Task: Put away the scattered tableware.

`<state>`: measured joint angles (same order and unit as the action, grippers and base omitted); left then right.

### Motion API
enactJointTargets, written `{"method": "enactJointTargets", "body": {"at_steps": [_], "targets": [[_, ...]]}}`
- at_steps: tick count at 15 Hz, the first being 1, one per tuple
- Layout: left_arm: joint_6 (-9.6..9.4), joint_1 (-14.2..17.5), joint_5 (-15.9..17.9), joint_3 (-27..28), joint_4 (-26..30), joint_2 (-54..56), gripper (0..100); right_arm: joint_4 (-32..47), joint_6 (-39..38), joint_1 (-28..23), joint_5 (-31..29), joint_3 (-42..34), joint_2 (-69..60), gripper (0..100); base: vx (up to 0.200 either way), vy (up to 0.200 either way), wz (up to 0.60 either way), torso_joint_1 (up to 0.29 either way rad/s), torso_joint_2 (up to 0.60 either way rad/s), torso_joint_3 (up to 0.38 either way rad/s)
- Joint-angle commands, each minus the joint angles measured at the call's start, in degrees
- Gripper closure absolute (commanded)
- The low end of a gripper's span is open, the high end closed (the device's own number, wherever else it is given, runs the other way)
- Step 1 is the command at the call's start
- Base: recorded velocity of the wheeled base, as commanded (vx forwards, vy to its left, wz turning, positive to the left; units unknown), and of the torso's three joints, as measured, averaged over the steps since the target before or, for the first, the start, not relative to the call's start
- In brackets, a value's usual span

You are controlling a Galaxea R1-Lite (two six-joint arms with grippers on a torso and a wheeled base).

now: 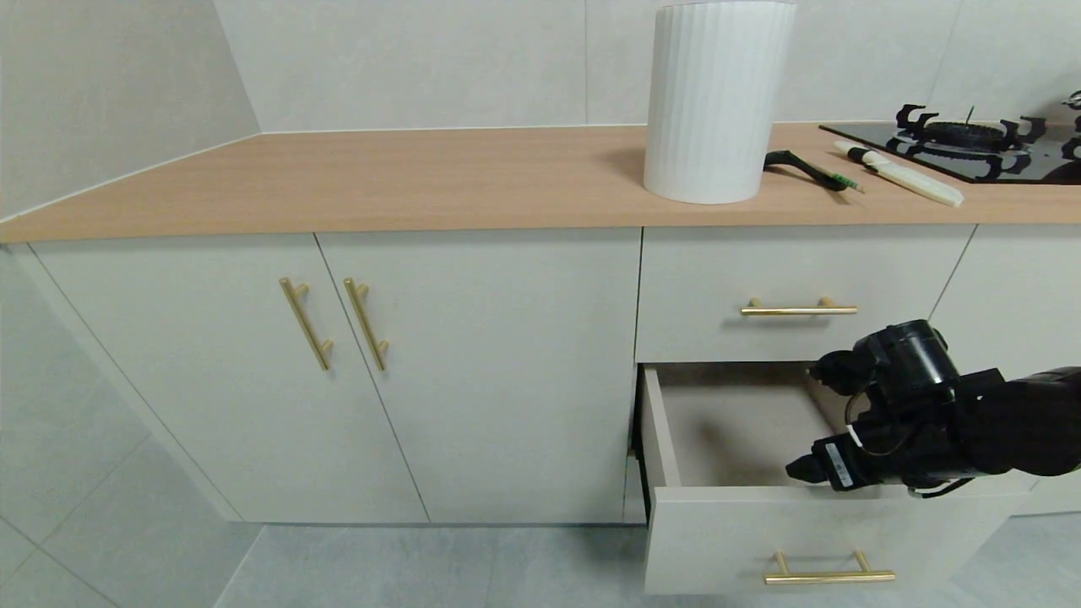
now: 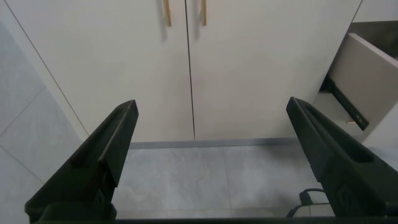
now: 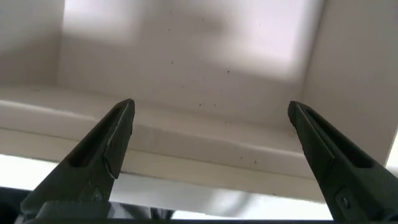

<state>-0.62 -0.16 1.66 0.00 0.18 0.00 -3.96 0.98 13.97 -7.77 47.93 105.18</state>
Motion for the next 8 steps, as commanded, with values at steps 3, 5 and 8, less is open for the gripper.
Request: {"method": "enactJointTargets", "body": {"at_steps": [3, 5, 8], "targets": [[0.01, -0.02, 0.01, 0.00, -0.01, 0.00, 0, 12.49, 0.08, 0.18, -0.23, 4.36, -1.91, 0, 0.000, 0.000, 0.00, 0.000, 0.00, 0.000], [0.01, -0.02, 0.01, 0.00, -0.01, 0.00, 0, 20.75, -0.01, 0.53, -0.50, 6.91, -1.91, 0, 0.000, 0.000, 0.00, 0.000, 0.00, 0.000], [0.01, 0.07, 0.01, 0.00, -0.01, 0.00, 0, 25.32, 0.17, 1.59, -0.85, 7.44, -2.00, 0, 0.000, 0.000, 0.00, 0.000, 0.00, 0.000]]}}
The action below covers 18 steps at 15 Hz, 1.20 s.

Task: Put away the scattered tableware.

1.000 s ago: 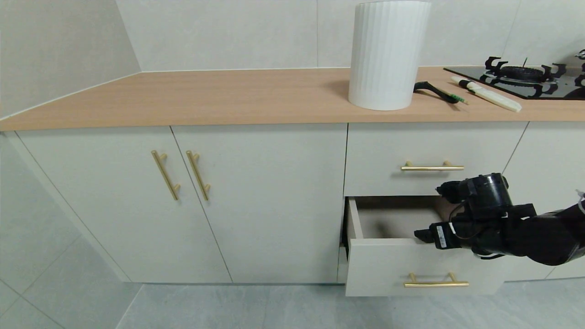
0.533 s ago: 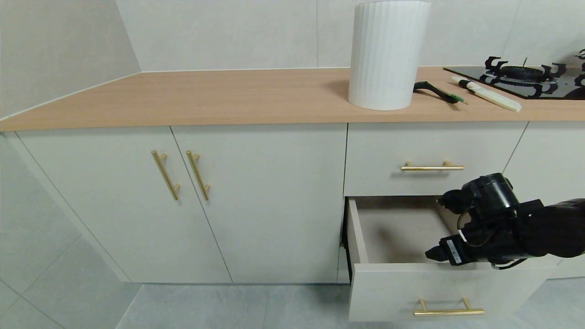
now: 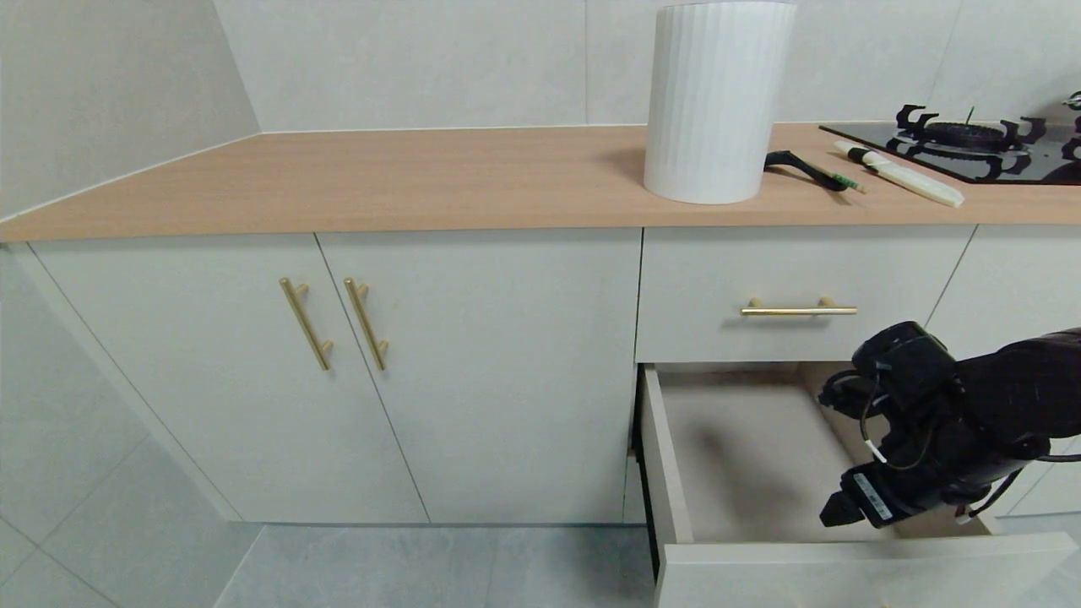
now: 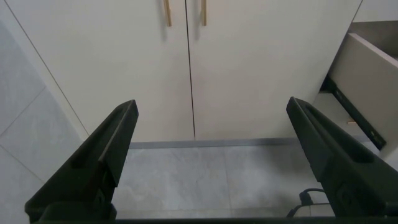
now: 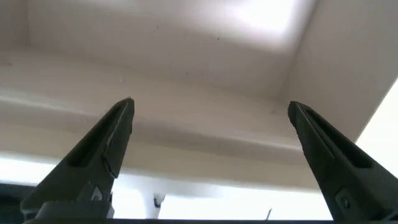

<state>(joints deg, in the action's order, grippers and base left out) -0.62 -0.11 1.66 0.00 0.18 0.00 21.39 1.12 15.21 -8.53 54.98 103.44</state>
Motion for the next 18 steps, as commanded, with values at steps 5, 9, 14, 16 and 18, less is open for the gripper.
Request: {"method": "enactJointTargets", "body": {"at_steps": [5, 9, 14, 16, 18], "targets": [[0.01, 0.02, 0.01, 0.00, -0.01, 0.00, 0, 16.31, 7.93, 2.01, -2.72, 0.74, -0.61, 0, 0.000, 0.000, 0.00, 0.000, 0.00, 0.000], [0.01, -0.07, 0.01, 0.00, -0.01, 0.00, 0, 21.32, 7.93, 5.70, -2.89, 0.83, 0.27, 0, 0.000, 0.000, 0.00, 0.000, 0.00, 0.000], [0.01, -0.07, 0.01, 0.00, -0.01, 0.00, 0, 19.74, -3.67, 5.62, -1.75, 9.00, -0.61, 0, 0.000, 0.000, 0.00, 0.000, 0.00, 0.000], [0.01, -0.07, 0.01, 0.00, -0.01, 0.00, 0, 15.96, -5.43, 4.47, 2.64, 9.97, -4.21, 0, 0.000, 0.000, 0.00, 0.000, 0.00, 0.000], [0.01, -0.07, 0.01, 0.00, -0.01, 0.00, 0, 12.88, -5.43, 1.75, 5.98, 9.97, -10.89, 0, 0.000, 0.000, 0.00, 0.000, 0.00, 0.000]]}}
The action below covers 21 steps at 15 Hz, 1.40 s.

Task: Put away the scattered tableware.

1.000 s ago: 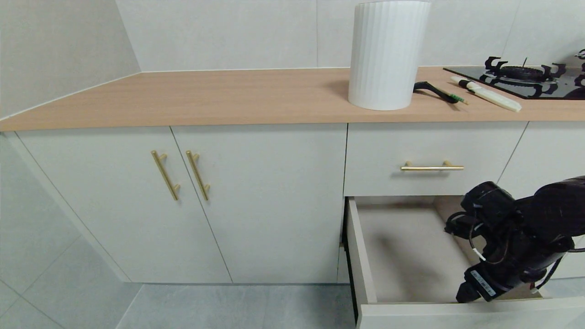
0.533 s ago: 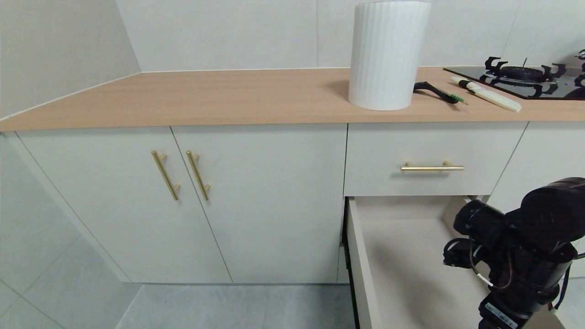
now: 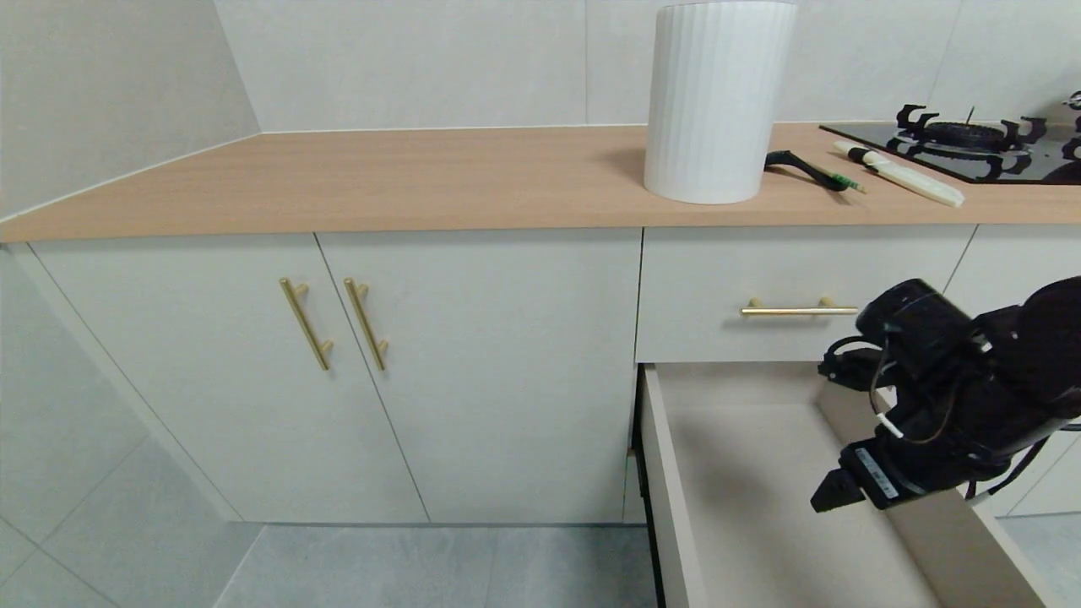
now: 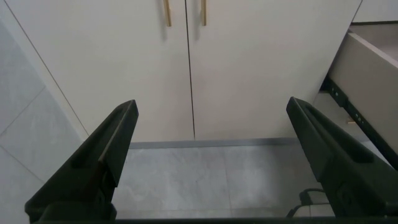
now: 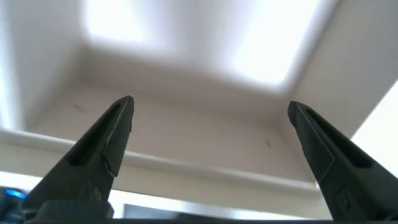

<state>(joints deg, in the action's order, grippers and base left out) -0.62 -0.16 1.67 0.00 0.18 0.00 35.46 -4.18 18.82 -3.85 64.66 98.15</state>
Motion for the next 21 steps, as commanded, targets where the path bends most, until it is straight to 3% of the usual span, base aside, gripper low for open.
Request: {"method": "enactJointTargets", "body": {"at_steps": [1, 8, 12, 21], "targets": [[0.01, -0.02, 0.00, 0.00, -0.01, 0.00, 0, -1.27, -0.04, -2.30, 1.48, 0.38, -6.48, 0, 0.000, 0.000, 0.00, 0.000, 0.00, 0.000], [0.01, 0.07, 0.00, 0.00, -0.01, 0.00, 0, -5.05, -0.13, -4.67, 1.57, -0.15, -17.37, 0, 0.000, 0.000, 0.00, 0.000, 0.00, 0.000], [0.01, 0.07, 0.00, 0.00, -0.01, 0.00, 0, -5.32, -0.04, -5.11, 1.57, -0.24, -18.96, 0, 0.000, 0.000, 0.00, 0.107, -0.25, -0.215], [0.01, 0.07, 0.00, 0.00, -0.01, 0.00, 0, -6.55, 0.05, -6.08, 1.65, -0.41, -18.96, 0, 0.000, 0.000, 0.00, 0.180, -0.48, -0.272]]}}
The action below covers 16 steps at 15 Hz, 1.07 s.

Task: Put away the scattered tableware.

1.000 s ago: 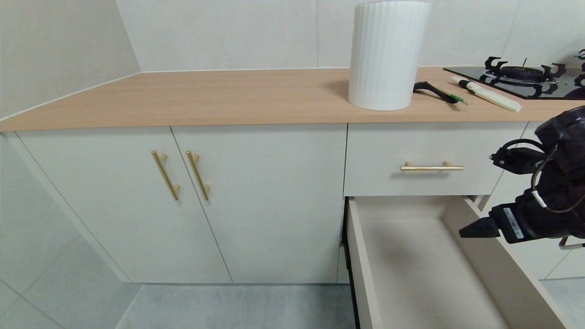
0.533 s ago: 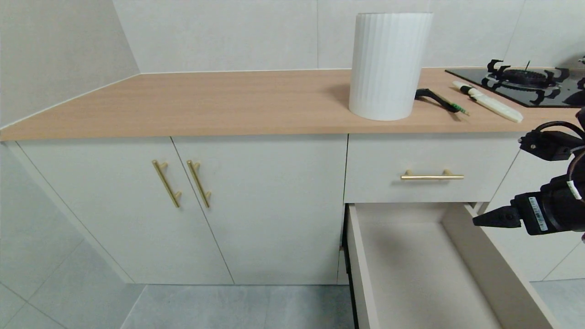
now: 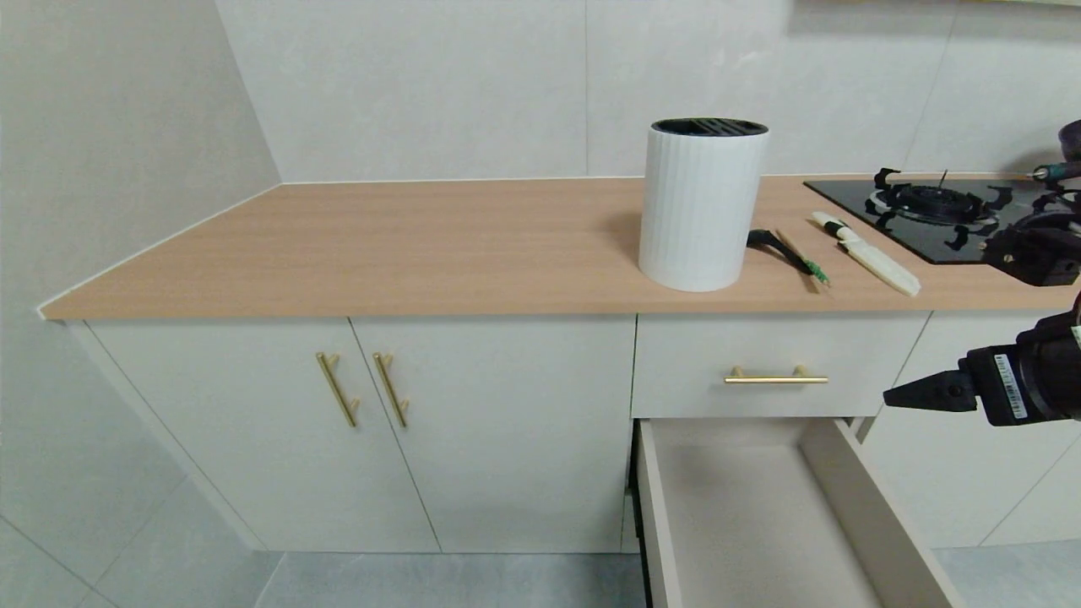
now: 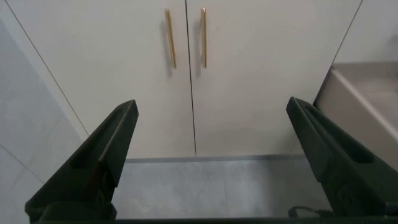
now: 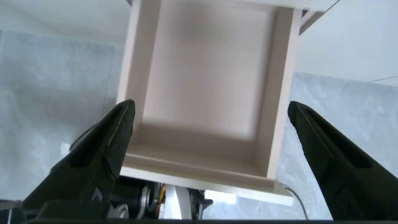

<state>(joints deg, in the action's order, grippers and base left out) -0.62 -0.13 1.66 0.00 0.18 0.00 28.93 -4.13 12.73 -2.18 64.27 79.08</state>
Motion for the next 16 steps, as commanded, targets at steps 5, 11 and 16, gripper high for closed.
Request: {"method": "enactJointTargets", "body": {"at_steps": [5, 11, 16], "targets": [[0.01, -0.04, 0.01, 0.00, -0.01, 0.00, 0, -1.51, -0.17, 0.02, -0.02, 0.07, 0.72, 0, 0.000, 0.000, 0.00, 0.223, -0.49, -0.273], [0.01, -0.04, 0.01, 0.00, -0.01, 0.00, 0, -13.46, -3.95, -0.07, -0.19, 1.30, 7.14, 0, 0.000, 0.000, 0.00, 0.095, -0.20, -0.110], [0.01, -0.04, 0.01, 0.00, -0.01, 0.00, 0, -15.57, -5.62, -1.13, -1.07, 18.44, 26.83, 0, 0.000, 0.000, 0.00, 0.000, 0.00, 0.000]]}}
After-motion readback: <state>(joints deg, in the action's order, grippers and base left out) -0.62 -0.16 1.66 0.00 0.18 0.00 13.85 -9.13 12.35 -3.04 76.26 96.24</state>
